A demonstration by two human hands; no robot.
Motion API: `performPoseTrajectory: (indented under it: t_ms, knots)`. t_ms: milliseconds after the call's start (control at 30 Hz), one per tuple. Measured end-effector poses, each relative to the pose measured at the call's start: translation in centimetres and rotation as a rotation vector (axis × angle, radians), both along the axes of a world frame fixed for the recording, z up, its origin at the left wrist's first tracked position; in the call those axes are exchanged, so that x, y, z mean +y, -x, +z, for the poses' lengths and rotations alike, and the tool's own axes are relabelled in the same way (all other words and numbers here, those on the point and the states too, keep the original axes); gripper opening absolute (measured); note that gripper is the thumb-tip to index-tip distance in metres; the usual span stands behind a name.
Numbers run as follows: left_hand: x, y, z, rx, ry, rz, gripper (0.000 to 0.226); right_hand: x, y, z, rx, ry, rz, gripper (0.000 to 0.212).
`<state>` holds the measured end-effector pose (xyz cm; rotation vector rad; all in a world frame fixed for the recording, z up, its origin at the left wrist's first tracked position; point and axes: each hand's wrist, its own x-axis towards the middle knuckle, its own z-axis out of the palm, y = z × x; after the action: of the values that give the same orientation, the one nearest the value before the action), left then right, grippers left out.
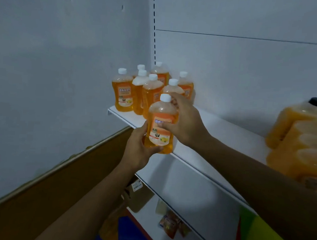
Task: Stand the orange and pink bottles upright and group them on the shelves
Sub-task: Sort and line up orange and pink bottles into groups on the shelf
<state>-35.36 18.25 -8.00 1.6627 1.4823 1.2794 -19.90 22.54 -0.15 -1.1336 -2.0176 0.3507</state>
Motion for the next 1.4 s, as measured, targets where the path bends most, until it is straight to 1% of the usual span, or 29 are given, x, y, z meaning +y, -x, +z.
performPoseTrajectory:
  t_ms: [100,200,300,367,433,500,633,733,900,1100,1200,1267,1367,1400]
  knots:
    - [3.1,1.0,-0.1,0.002,0.005,0.057,0.069,3.1,1.1,0.2,-0.042,-0.035,0.027,0.086]
    - [5.5,1.5,-0.1,0.025,0.019,0.086,0.069,4.9,1.7,0.0,-0.081,-0.118,0.013,0.088]
    - [6.9,1.6,-0.2,0.021,0.050,0.062,0.066,5.9,1.9,-0.6,-0.103,-0.183,-0.013,0.085]
    - [7.7,1.7,-0.3,0.042,0.048,0.030,0.068,6.5,1.9,-1.1,-0.132,-0.244,-0.047,0.083]
    - [8.5,1.7,-0.3,0.080,0.033,0.011,0.066,6.9,1.9,-1.3,-0.162,-0.282,-0.100,0.082]
    - [9.0,1.6,-0.1,0.108,0.047,0.013,0.060,7.1,2.0,-1.4,-0.180,-0.269,-0.134,0.081]
    - [9.9,1.1,0.1,0.168,0.086,0.058,0.064,7.3,1.6,-1.2,-0.183,-0.237,-0.162,0.080]
    - [10.2,0.6,0.2,0.212,0.072,0.092,0.062,7.5,1.1,-1.0,-0.184,-0.212,-0.147,0.080]
    - [10.6,0.5,0.7,0.339,0.044,0.131,0.060,8.2,0.9,-1.3,-0.187,-0.200,-0.139,0.082]
    - [11.0,0.8,0.1,0.370,0.020,0.110,0.054,8.1,1.0,-1.2,-0.180,-0.182,-0.148,0.083]
    - [11.0,0.9,-0.3,0.395,0.013,0.105,0.047,8.0,1.1,-1.3,-0.208,-0.214,-0.204,0.085]
    - [11.0,1.1,-0.4,0.411,0.011,0.094,0.038,7.8,1.3,-1.4,-0.237,-0.232,-0.255,0.087]
    - [10.9,1.5,-0.4,0.461,0.035,0.025,0.022,7.4,2.0,-1.5,-0.247,-0.219,-0.319,0.089]
    - [10.6,1.5,-0.4,0.455,0.056,-0.011,0.022,7.2,2.2,-1.5,-0.249,-0.205,-0.335,0.090]
